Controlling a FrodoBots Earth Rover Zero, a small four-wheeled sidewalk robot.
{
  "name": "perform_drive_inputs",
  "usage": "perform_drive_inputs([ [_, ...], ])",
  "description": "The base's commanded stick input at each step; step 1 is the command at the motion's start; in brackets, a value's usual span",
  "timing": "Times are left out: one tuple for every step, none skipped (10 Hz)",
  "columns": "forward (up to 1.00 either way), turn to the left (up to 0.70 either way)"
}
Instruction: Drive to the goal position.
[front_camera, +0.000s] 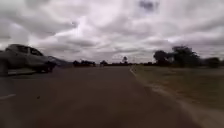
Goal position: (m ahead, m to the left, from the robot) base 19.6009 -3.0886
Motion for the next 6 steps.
perform_drive_inputs([
  [0.6, -0.15],
  [0.6, -0.14],
  [0.6, -0.1],
  [0.6, 0.0],
  [0.6, 0.0],
  [0.6, 0.0],
])
